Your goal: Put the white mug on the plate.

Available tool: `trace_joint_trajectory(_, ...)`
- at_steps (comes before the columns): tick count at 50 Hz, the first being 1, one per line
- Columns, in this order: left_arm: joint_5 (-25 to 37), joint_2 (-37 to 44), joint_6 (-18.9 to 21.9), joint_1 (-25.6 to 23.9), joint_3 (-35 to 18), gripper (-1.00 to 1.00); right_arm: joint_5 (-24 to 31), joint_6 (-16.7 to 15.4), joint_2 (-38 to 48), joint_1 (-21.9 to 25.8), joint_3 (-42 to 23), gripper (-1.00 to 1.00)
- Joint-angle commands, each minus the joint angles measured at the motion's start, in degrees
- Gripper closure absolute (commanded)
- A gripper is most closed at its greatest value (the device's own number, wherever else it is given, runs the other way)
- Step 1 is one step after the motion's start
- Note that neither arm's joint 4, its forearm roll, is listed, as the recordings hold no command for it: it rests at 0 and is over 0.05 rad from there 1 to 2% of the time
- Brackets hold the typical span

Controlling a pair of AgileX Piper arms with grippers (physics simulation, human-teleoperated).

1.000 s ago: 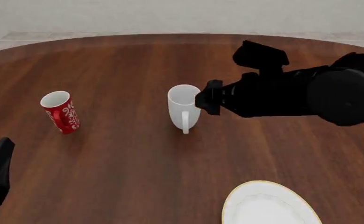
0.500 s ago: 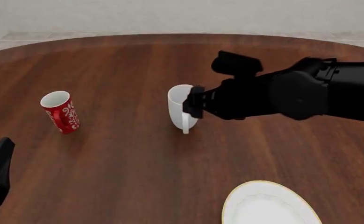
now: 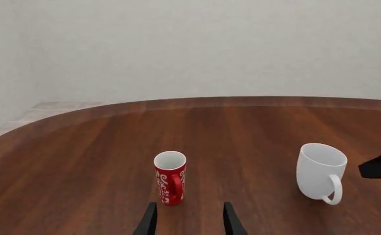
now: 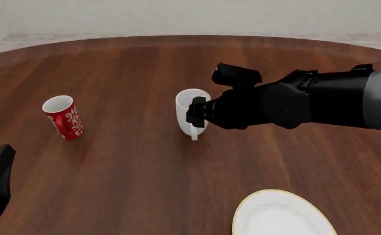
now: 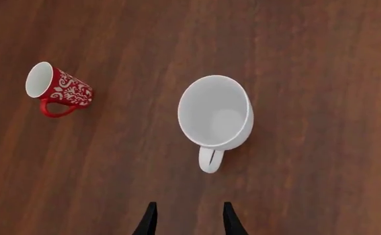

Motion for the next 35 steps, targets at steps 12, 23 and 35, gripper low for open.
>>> trace_joint_trajectory(12, 0.1, 0.0, 0.0, 0.1, 0.0, -1.00, -2.6, 0.5, 5.0, -0.2, -1.6, -1.00)
trace_joint_trajectory(23, 0.8, 0.1, 0.0, 0.1, -0.8, -1.00, -3.5, 0.3, 7.1, -0.4, -2.9, -1.00)
trace_joint_trajectory(35, 0.3, -0.1, 0.0, 0.1, 0.0, -1.00, -4.7, 0.8, 8.2, -0.6, -3.1, -1.00)
